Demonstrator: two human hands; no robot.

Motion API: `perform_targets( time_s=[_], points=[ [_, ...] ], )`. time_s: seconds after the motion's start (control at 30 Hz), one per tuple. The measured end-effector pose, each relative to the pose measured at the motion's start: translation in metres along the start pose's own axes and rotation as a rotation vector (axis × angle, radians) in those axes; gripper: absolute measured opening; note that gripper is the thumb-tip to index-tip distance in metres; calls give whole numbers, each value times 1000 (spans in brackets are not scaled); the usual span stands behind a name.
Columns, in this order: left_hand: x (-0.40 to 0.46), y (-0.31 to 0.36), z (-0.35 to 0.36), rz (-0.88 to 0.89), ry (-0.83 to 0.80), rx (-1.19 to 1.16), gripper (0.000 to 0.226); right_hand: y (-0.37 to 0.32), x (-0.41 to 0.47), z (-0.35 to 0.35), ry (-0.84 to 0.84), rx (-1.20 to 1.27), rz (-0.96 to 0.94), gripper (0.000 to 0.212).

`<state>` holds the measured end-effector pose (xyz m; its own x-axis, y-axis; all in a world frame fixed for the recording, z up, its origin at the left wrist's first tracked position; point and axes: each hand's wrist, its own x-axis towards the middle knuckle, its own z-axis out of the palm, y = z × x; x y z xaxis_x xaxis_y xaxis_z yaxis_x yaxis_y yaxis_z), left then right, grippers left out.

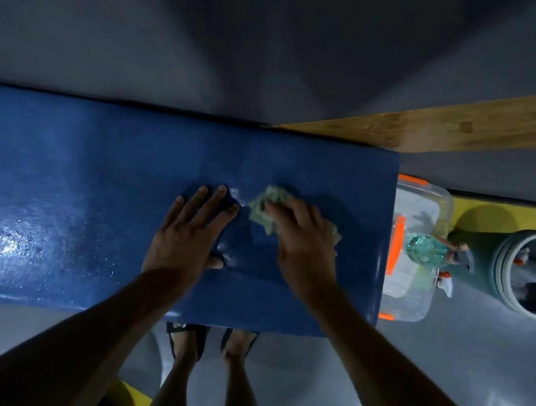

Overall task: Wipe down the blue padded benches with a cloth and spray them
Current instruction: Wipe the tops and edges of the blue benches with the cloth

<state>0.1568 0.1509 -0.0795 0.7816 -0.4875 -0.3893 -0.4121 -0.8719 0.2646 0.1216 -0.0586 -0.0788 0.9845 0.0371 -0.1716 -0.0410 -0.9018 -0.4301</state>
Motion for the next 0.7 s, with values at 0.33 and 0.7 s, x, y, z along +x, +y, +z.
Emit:
perform_targets(
  time_s=[0.33,0.7],
  points=[
    [2,-3,5,-2,-10,30,114,81,-46,-21,129,-40,105,62],
    [2,2,2,-14,-39,47,109,106,-80,-14,263,126,235,54]
  ],
)
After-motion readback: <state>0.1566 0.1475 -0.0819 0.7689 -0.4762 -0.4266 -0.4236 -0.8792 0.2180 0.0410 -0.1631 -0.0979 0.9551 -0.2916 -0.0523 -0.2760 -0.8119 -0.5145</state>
